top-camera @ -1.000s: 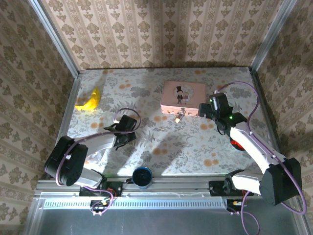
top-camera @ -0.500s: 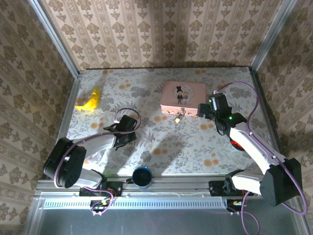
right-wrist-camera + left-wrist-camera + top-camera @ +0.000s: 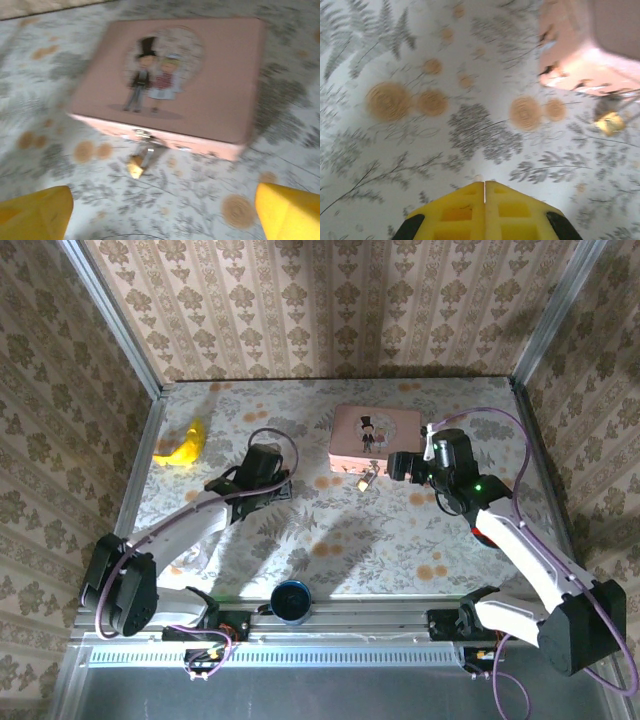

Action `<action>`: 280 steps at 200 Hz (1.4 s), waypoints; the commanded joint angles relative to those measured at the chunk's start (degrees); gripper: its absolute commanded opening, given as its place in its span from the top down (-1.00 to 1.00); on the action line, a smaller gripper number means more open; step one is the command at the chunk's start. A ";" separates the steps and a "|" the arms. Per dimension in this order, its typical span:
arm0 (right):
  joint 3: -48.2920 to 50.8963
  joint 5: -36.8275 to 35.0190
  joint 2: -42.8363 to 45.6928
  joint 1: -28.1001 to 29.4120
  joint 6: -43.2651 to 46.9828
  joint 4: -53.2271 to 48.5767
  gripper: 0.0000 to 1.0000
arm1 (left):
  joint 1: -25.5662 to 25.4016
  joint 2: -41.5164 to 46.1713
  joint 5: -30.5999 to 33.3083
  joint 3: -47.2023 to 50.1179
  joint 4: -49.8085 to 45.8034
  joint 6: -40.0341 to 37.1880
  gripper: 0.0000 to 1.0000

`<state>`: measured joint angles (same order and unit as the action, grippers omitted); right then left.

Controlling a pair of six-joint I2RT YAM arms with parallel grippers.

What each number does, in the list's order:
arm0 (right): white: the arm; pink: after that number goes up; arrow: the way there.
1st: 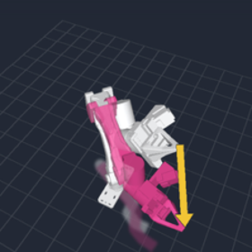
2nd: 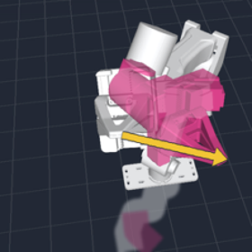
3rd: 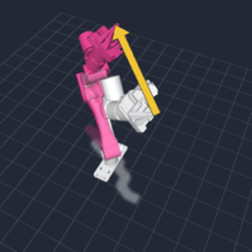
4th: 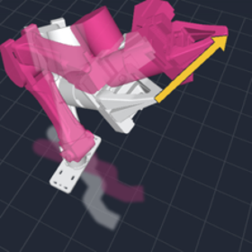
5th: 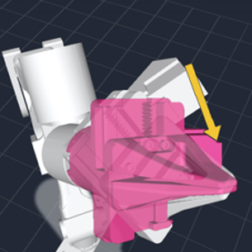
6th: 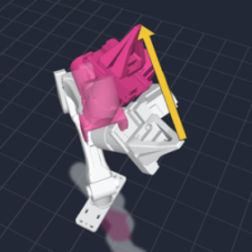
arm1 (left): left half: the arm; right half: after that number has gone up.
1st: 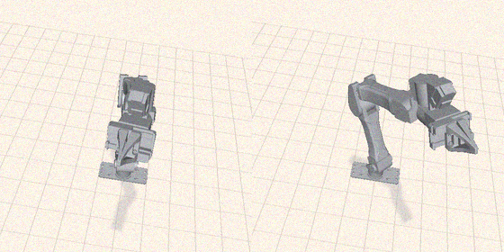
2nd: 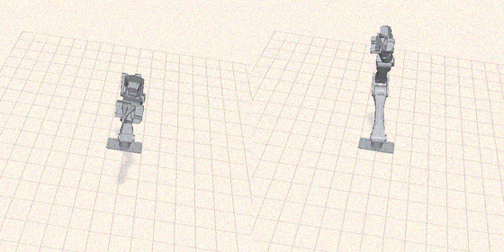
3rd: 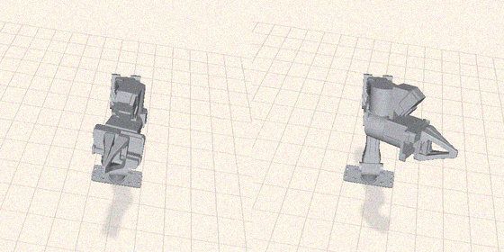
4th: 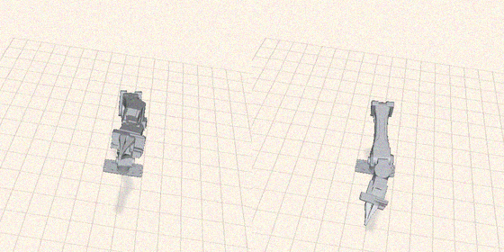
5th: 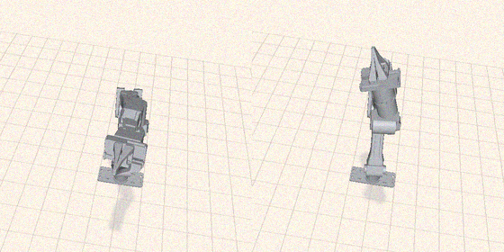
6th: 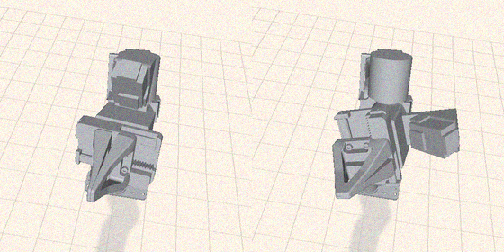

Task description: Unlock the padlock with the key

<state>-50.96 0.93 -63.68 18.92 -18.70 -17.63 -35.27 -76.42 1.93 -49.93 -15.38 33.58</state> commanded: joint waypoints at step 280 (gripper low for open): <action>-0.19 17.64 -14.51 18.52 12.63 31.50 -0.08 | -3.92 0.66 -17.38 -18.44 -6.59 -1.48 1.00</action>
<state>-49.36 17.67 -77.08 37.01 -7.40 10.81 -38.72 -77.71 -14.17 -68.01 -22.76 31.29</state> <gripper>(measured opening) 0.544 0.066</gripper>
